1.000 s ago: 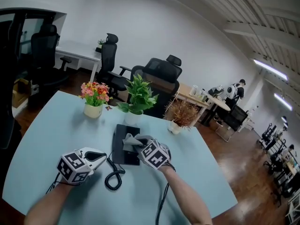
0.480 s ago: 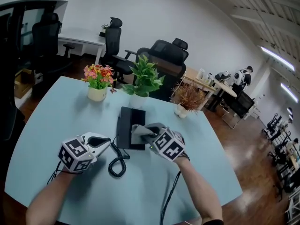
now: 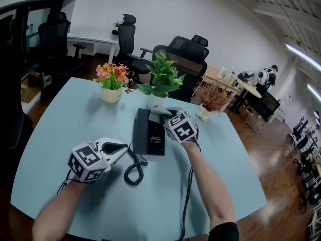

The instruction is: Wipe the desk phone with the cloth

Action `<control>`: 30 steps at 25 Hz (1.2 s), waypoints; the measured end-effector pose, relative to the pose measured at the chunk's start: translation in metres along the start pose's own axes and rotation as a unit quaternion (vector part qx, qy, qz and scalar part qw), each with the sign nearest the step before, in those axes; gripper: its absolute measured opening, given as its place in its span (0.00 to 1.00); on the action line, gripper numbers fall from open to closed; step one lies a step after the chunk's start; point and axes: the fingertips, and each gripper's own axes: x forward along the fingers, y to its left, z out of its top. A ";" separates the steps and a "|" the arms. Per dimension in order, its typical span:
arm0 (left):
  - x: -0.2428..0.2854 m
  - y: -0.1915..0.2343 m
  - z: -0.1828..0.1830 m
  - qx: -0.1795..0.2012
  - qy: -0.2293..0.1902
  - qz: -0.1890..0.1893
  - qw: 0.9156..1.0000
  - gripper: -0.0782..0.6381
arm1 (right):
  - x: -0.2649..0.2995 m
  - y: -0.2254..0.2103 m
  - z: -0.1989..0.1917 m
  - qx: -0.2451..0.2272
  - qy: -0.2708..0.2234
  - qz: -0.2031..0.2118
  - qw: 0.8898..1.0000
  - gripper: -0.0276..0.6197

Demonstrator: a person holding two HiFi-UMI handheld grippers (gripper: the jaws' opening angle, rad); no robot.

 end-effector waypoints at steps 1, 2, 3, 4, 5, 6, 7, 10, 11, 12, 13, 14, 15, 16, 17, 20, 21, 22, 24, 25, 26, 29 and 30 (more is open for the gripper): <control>0.000 0.001 0.000 0.002 0.000 0.000 1.000 0.10 | -0.001 0.003 -0.004 -0.003 0.000 0.005 1.000 0.03; 0.001 0.002 0.000 0.003 -0.001 0.000 1.000 0.10 | -0.003 0.007 -0.006 -0.007 -0.001 0.011 1.000 0.03; 0.002 0.004 0.000 0.003 -0.002 0.001 1.000 0.10 | -0.006 0.011 -0.008 -0.013 -0.001 0.020 1.000 0.03; 0.004 0.005 0.000 0.002 -0.004 0.001 1.000 0.10 | -0.009 0.016 -0.010 -0.020 -0.001 0.030 0.999 0.03; 0.005 0.005 -0.001 0.000 -0.004 -0.001 1.000 0.10 | -0.014 0.023 -0.013 -0.030 0.002 0.041 0.999 0.03; 0.007 0.003 -0.002 -0.002 -0.004 -0.003 1.000 0.10 | -0.020 0.031 -0.017 -0.039 0.005 0.051 0.998 0.03; 0.008 0.001 -0.002 -0.002 -0.003 -0.006 1.000 0.10 | -0.027 0.040 -0.021 -0.050 0.008 0.061 0.997 0.03; 0.007 -0.001 -0.005 -0.002 0.000 -0.006 1.000 0.10 | -0.042 0.072 -0.029 -0.083 0.012 0.091 0.992 0.03; 0.006 0.001 -0.005 -0.002 0.000 -0.004 1.000 0.10 | -0.045 0.080 -0.031 -0.093 0.012 0.099 0.991 0.03; 0.006 0.002 -0.006 -0.003 0.000 -0.003 1.000 0.10 | -0.049 0.088 -0.033 -0.101 0.013 0.107 0.989 0.03; 0.006 0.002 -0.006 -0.004 0.000 -0.002 1.000 0.10 | -0.054 0.096 -0.036 -0.109 0.014 0.116 0.987 0.03; 0.007 0.003 -0.006 -0.005 0.000 -0.003 1.000 0.10 | -0.059 0.104 -0.039 -0.116 0.017 0.125 0.985 0.03; 0.007 0.003 -0.006 -0.007 0.000 -0.004 1.000 0.10 | -0.064 0.111 -0.043 -0.125 0.020 0.136 0.983 0.03; 0.008 0.003 -0.005 -0.009 0.000 -0.004 1.000 0.10 | -0.069 0.118 -0.046 -0.133 0.025 0.151 0.979 0.03; 0.008 0.003 -0.006 -0.010 0.000 -0.005 1.000 0.10 | -0.074 0.126 -0.049 -0.142 0.031 0.170 0.975 0.03; 0.007 0.003 -0.008 -0.014 0.003 -0.006 1.000 0.10 | -0.085 0.138 -0.051 -0.153 0.039 0.213 0.964 0.03; 0.006 0.003 -0.008 -0.015 0.004 -0.006 1.000 0.10 | -0.084 0.130 -0.046 -0.145 0.032 0.206 0.967 0.03; 0.006 0.004 -0.008 -0.015 0.004 -0.006 1.000 0.10 | -0.081 0.116 -0.039 -0.130 0.020 0.189 0.973 0.03; 0.006 0.006 -0.007 -0.016 0.002 -0.005 1.000 0.10 | -0.068 0.077 -0.021 -0.083 -0.009 0.138 0.987 0.03; 0.006 0.007 -0.006 -0.017 0.001 -0.005 1.000 0.10 | -0.061 0.057 -0.014 -0.054 -0.023 0.112 0.992 0.03; 0.005 0.007 -0.006 -0.018 0.001 -0.005 1.000 0.10 | -0.053 0.039 -0.009 -0.026 -0.033 0.088 0.995 0.03; 0.004 0.007 -0.006 -0.022 0.000 -0.005 1.000 0.10 | -0.030 0.001 0.000 0.024 -0.046 0.029 0.998 0.03; 0.004 0.007 -0.006 -0.022 0.000 -0.005 1.000 0.10 | -0.022 -0.007 0.003 0.034 -0.050 0.013 0.998 0.03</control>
